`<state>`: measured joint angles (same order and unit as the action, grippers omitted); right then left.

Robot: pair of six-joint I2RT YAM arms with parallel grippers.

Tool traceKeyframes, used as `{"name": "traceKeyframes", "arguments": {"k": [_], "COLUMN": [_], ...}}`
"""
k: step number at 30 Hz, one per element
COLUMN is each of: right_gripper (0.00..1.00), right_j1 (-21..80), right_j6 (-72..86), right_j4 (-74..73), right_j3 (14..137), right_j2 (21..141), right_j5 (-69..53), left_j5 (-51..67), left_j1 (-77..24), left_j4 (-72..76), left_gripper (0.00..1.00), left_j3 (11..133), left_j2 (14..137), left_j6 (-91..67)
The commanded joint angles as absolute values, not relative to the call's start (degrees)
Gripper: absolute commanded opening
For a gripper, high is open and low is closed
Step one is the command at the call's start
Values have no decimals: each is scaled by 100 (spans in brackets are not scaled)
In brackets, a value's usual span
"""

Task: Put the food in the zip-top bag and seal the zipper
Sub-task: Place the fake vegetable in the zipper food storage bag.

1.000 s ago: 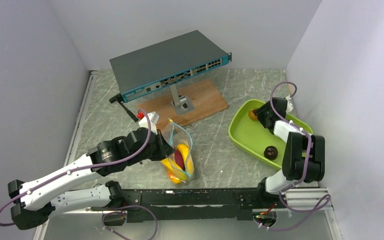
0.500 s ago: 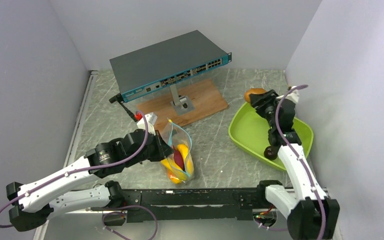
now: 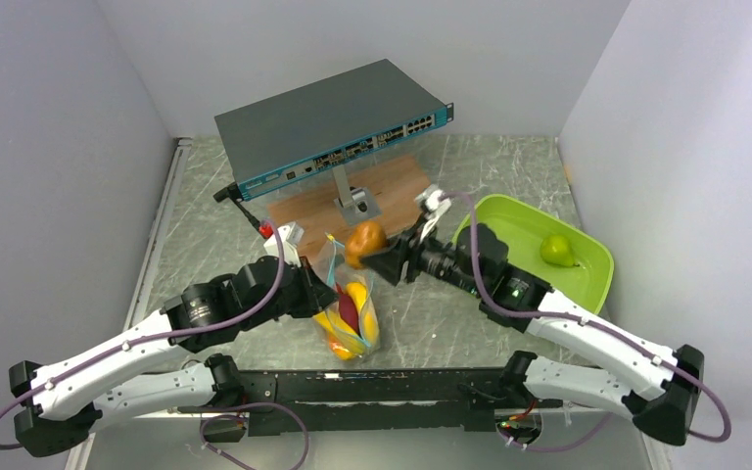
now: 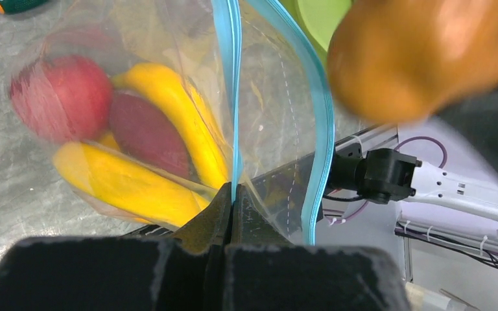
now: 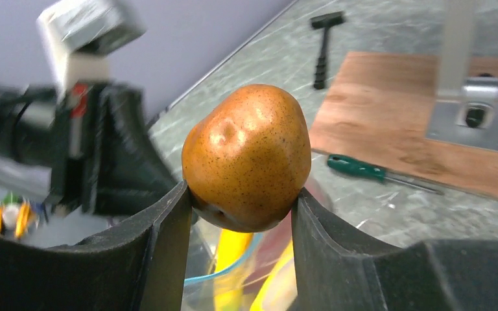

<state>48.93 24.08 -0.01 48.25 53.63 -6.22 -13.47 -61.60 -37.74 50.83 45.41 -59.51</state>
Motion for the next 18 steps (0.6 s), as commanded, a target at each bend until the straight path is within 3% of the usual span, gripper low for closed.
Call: {"name": "traceKeyframes", "arguments": {"k": [1,6,11,16,18], "right_gripper": [0,0,9,29,41], "right_j1": [6143,7423,7925,7939,7939], "right_j6": [1411,466,183,199,176], "right_j4": [64,-172,53,356,386], "right_j3": [5227,5353,5195,5022,4994], "right_j2": [5346,5860,6126,6120,6139], "right_j5": [372,2339,3759,3822,3792], "left_j5": [-1511,-1549,-1580,-1654,-1693], "left_j1": [-6179,-6179,-6179,-6179,-6179], "left_j4": [-3661,-3772,-3747,-3812,-3897], "left_gripper": [0,0,0,0,0], "left_j3": [5108,5202,5052,4951,4990], "left_j2": [4450,4500,4368,4279,4280], "left_j6": [-6026,-6042,-6137,-6228,-6236]}}
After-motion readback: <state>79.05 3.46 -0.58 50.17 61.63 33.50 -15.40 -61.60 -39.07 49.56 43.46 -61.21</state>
